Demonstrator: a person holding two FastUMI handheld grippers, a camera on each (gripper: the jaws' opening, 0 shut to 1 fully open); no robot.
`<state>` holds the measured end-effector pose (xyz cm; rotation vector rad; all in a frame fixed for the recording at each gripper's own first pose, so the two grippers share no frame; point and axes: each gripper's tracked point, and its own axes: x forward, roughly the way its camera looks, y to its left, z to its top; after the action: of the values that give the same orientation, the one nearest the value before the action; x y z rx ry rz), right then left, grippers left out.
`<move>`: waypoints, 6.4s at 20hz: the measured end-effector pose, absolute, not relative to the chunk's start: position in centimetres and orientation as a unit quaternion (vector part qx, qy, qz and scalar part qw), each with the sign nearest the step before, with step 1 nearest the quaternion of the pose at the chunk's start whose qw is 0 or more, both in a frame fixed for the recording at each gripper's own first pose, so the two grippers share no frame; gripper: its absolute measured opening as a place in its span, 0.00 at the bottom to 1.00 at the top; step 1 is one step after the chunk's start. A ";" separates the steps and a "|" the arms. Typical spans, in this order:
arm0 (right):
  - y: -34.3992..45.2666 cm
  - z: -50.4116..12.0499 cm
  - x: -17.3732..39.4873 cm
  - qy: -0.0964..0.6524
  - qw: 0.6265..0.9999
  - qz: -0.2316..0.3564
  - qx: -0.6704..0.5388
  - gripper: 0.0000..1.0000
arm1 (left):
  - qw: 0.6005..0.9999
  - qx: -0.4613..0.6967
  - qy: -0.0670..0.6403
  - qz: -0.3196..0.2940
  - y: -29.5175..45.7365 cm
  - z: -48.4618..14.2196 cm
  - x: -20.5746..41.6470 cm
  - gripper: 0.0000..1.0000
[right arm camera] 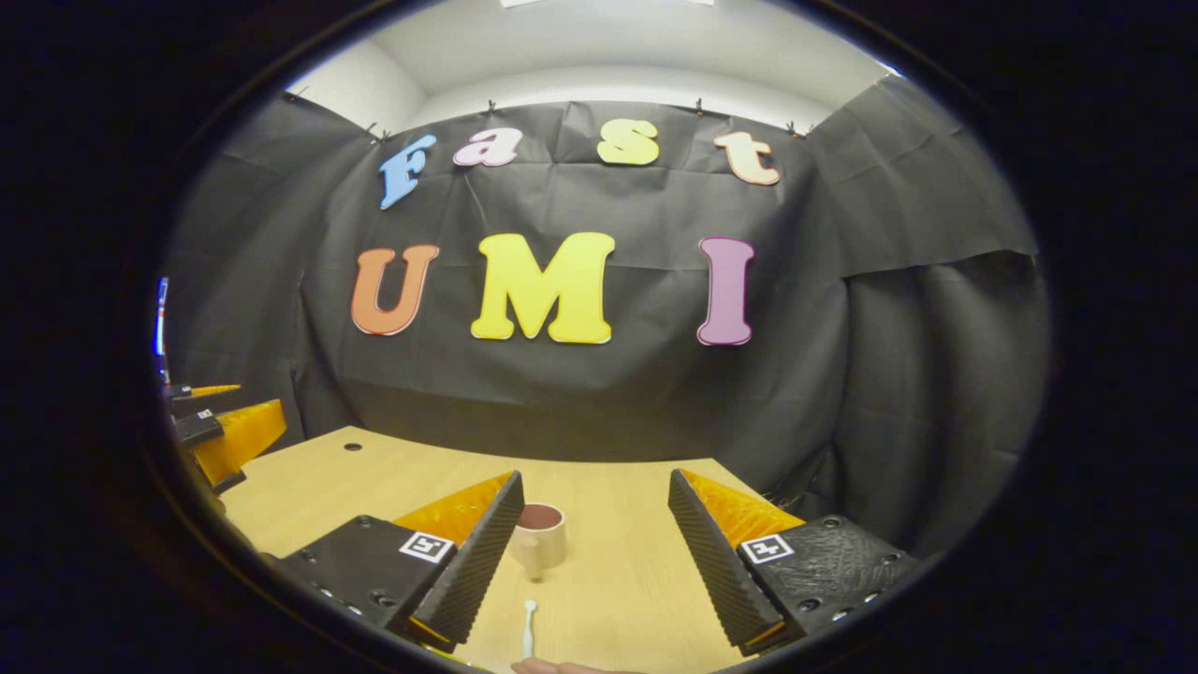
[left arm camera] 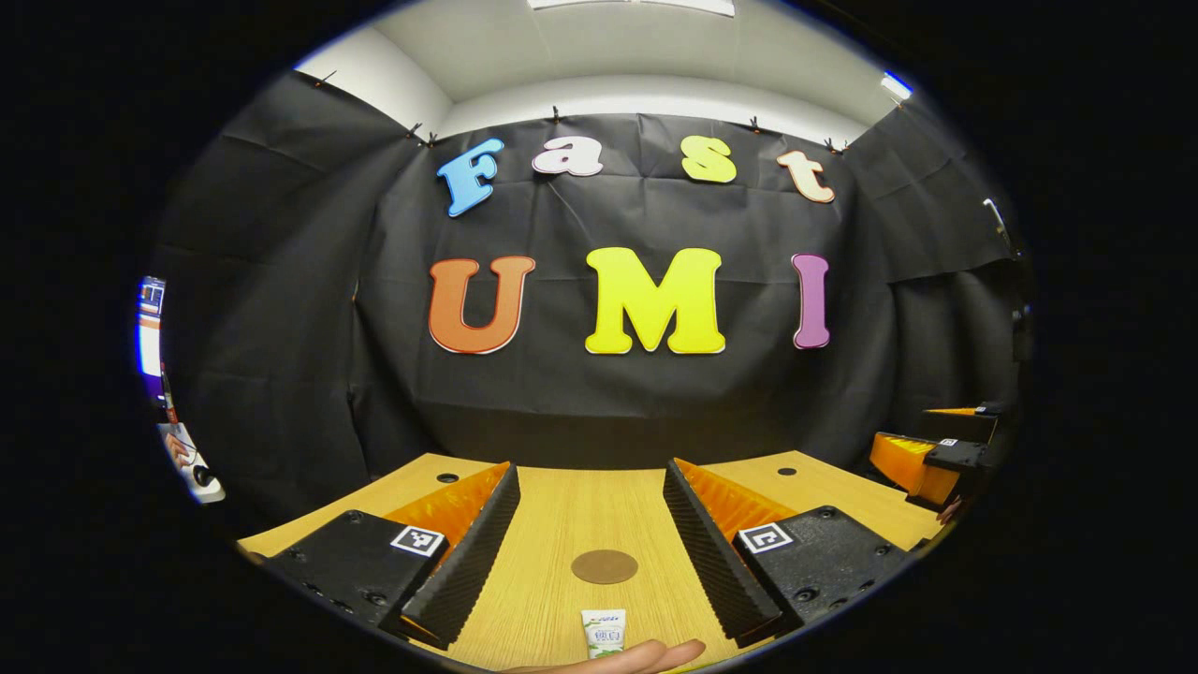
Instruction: Put the toothbrush and toothpaste on the desktop into the cup, then pick up the cup and place it on the coaster on the desktop.
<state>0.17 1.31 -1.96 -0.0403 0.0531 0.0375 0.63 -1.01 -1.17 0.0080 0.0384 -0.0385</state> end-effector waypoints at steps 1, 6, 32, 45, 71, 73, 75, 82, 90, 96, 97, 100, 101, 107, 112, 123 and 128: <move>1.6 -2.6 0.3 0.036 0.999 0.026 -0.020 0.98 | 0.999 0.003 0.021 -0.024 -1.2 -1.3 0.6 0.98; 2.6 -6.6 0.9 0.086 0.995 0.043 -0.028 0.98 | 0.999 0.014 0.020 -0.033 -2.0 -1.4 0.5 0.98; 6.1 -27.5 0.9 0.345 0.936 0.076 -0.004 0.16 | 0.997 0.030 0.071 0.022 1.6 -5.0 -0.6 0.98; 6.3 -26.8 1.1 0.337 0.935 0.109 0.005 0.02 | 0.986 0.040 0.164 0.010 1.1 -12.5 -2.6 0.98; 5.8 -13.4 -1.6 0.122 0.985 0.121 -0.020 0.02 | 0.918 0.011 0.396 -0.001 -1.8 -27.4 -5.1 1.00; 5.4 -13.5 -1.5 0.124 0.985 0.119 -0.013 0.02 | 0.918 0.019 0.395 0.000 -1.9 -27.3 -5.0 0.88; 4.9 -13.3 -1.4 0.123 0.986 0.115 -0.004 0.02 | 0.916 0.021 0.401 -0.005 -2.2 -27.4 -5.3 0.74; 3.9 -13.1 -0.7 0.123 0.987 0.101 0.001 0.02 | 0.920 0.015 0.390 -0.024 -2.4 -27.2 -4.9 0.51; 3.2 -12.8 -0.4 0.120 0.988 0.093 0.005 0.02 | 0.950 0.037 0.311 -0.007 -1.8 -22.4 -3.6 0.45; 3.1 -10.2 0.9 0.090 0.992 0.090 -0.014 0.02 | 0.968 0.051 0.246 -0.016 -3.0 -15.6 -1.4 0.41; 3.1 -9.7 1.1 0.084 0.992 0.088 -0.015 0.02 | 0.971 0.046 0.236 -0.020 -3.4 -14.5 -1.1 0.40; 2.6 -8.2 1.9 0.064 0.995 0.076 -0.032 0.02 | 0.976 0.032 0.212 -0.031 -4.6 -12.1 -0.3 0.41; 2.5 -7.9 2.2 0.058 0.995 0.073 -0.039 0.02 | 0.978 0.033 0.204 -0.032 -4.7 -11.5 -0.2 0.41; 2.9 -7.0 3.7 0.063 0.995 0.062 -0.044 0.02 | 0.990 0.027 0.131 -0.034 -4.9 -6.3 1.1 0.40; 3.1 -6.4 5.2 0.069 0.995 0.064 -0.022 0.02 | 0.995 0.017 0.088 -0.040 -4.1 -3.4 2.2 0.40; 6.3 -2.8 16.7 0.031 0.998 0.052 -0.029 0.07 | 0.995 -0.018 0.084 -0.045 -2.4 -3.9 5.1 0.40; 8.8 -5.0 20.7 0.052 0.997 0.045 -0.030 0.03 | 0.996 -0.011 0.075 -0.050 -2.3 -3.5 4.7 0.40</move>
<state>20.73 8.77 -4.99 -0.0593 0.1035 0.0902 4.69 -2.29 -3.47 -0.0223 0.1502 -0.1001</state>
